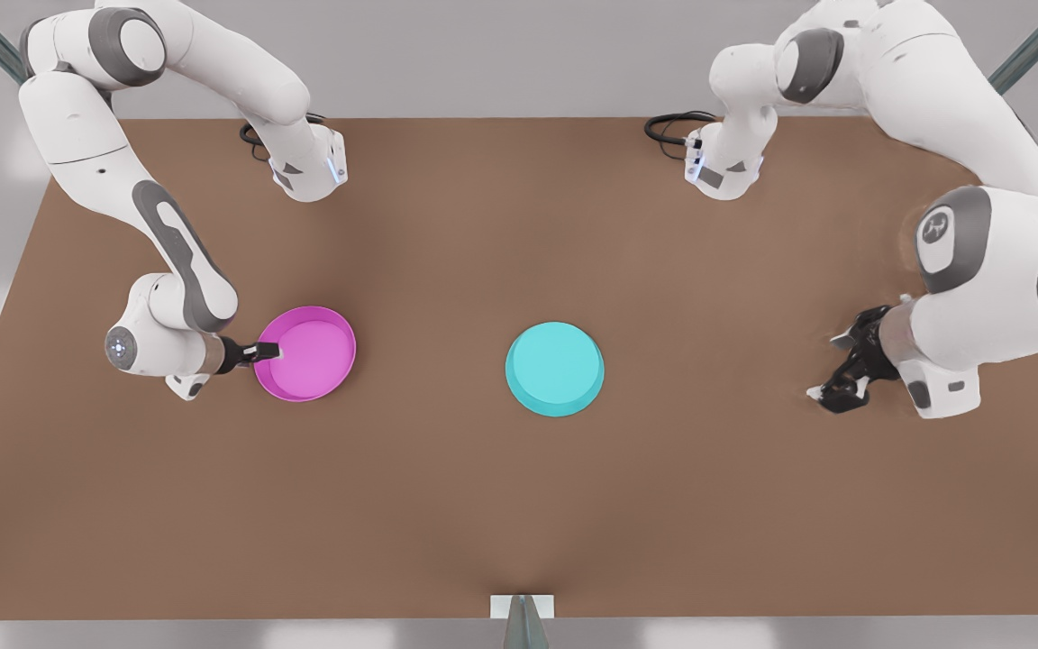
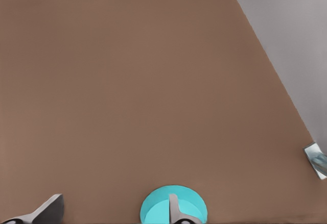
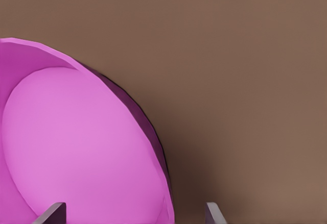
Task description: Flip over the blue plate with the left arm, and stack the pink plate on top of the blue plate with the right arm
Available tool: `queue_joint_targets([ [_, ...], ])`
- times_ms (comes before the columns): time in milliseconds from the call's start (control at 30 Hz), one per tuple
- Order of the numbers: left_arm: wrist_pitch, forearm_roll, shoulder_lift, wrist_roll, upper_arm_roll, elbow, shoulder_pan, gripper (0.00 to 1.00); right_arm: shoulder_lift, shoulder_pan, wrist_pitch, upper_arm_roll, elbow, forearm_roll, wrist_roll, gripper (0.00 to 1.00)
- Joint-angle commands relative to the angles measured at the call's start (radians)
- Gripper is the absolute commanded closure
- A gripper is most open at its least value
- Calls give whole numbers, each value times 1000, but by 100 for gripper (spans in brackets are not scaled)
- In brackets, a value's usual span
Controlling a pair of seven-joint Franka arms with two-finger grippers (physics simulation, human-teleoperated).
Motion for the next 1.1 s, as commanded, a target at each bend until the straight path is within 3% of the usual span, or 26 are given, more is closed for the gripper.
queue_joint_targets([
  [0, -4, 83, 7, 438, -1, -14, -2, 0, 0, 0, 0, 0, -2, 0, 0, 3],
  [33, -54, 165, 11, 740, -3, -30, -13, 0, 0, 0, 0, 0, -2, -2, -2, 13],
  [67, -130, 216, -11, 786, -9, -27, -14, 0, 0, 2, -2, 0, -2, -2, -2, 23],
  [100, -140, 219, -115, 786, -9, -60, -16, 0, 1, 3, 0, 0, -2, -2, -2, 31],
  [167, -93, 219, -315, 784, -11, -287, -33, 0, 11, 2, 0, -1, 0, -11, -2, 33],
  [233, -38, 217, -387, 787, -12, -418, -37, 0, 28, -1, 21, -2, 0, -28, -2, 33],
  [400, -44, 214, -348, 790, -9, -407, -33, 0, 37, -1, 26, -3, 0, -28, -2, 33],
  [433, -45, 214, -348, 790, -10, -407, -33, 0, 37, -1, 26, -3, 0, -28, -3, 37],
  [567, -48, 214, -344, 795, -9, -407, -34, 0, 37, -1, 26, -3, 2, -61, -5, 73],
  [600, -48, 214, -344, 797, -9, -407, -34, 0, 38, -1, 26, -3, 2, -63, -5, 76],
  [1067, -56, 212, -344, 809, -4, -407, -28, 0, 44, 6, 5, 0, 23, -61, 8, 79],
])
